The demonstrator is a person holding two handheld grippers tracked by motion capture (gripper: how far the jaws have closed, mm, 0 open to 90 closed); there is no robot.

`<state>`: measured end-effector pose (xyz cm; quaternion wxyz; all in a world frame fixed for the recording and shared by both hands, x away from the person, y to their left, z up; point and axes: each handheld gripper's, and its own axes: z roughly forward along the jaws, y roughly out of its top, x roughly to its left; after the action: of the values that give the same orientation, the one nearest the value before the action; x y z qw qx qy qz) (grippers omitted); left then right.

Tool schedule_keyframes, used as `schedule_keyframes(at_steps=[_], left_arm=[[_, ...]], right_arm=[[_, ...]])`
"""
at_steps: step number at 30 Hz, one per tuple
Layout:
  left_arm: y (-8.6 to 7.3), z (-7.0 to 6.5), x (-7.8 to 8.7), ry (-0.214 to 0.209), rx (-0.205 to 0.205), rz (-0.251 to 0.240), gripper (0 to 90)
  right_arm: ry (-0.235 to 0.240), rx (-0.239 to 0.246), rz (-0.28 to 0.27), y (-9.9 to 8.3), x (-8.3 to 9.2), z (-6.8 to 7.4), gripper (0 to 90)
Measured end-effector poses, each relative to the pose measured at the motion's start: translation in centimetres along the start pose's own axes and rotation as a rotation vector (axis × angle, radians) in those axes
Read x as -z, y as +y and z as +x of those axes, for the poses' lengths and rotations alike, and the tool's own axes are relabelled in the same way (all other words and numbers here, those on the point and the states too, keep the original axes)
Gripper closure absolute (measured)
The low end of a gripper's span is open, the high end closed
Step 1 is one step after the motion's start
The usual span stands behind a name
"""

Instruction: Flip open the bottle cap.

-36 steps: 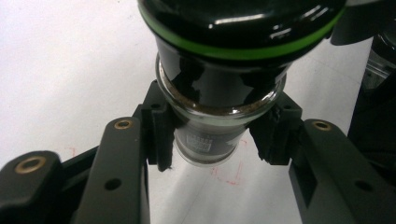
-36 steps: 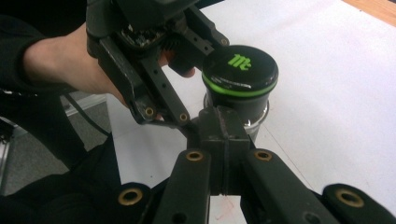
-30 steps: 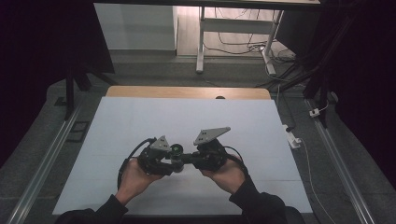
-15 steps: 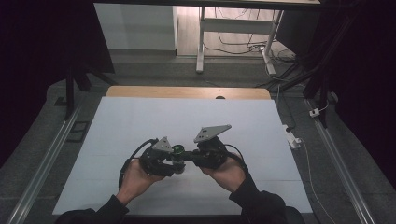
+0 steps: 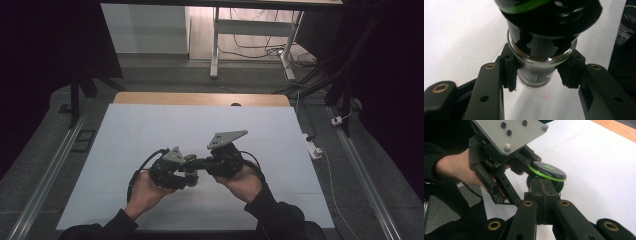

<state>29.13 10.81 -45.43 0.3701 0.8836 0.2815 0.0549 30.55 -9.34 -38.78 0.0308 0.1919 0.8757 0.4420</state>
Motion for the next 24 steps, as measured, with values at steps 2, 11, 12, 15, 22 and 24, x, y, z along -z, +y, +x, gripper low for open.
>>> schedule_keyframes(at_steps=[2,11,12,15,22,24], left_arm=[[0.0,0.0,0.0,-0.003,-0.001,0.002,53.8],[0.0,-0.1,-0.1,-0.008,-0.003,-0.001,53.8],[0.0,-0.1,-0.1,-0.008,-0.001,-0.005,53.8],[0.1,-0.2,-0.1,-0.010,-0.008,-0.004,53.8],[0.1,-0.4,-0.1,-0.005,-0.021,0.002,53.8],[0.1,-0.4,-0.2,-0.003,-0.025,0.003,53.8]], right_arm=[[0.000,0.000,-0.002,0.1,0.0,0.0,89.6],[-0.011,0.006,-0.008,0.6,0.0,-0.2,89.6],[-0.012,0.005,-0.009,0.7,0.0,-0.2,89.6],[-0.015,0.004,-0.013,0.9,0.0,-0.3,89.6],[-0.024,0.000,-0.025,1.4,-0.1,-0.8,89.6],[-0.026,-0.002,-0.029,1.5,-0.1,-1.0,89.6]])
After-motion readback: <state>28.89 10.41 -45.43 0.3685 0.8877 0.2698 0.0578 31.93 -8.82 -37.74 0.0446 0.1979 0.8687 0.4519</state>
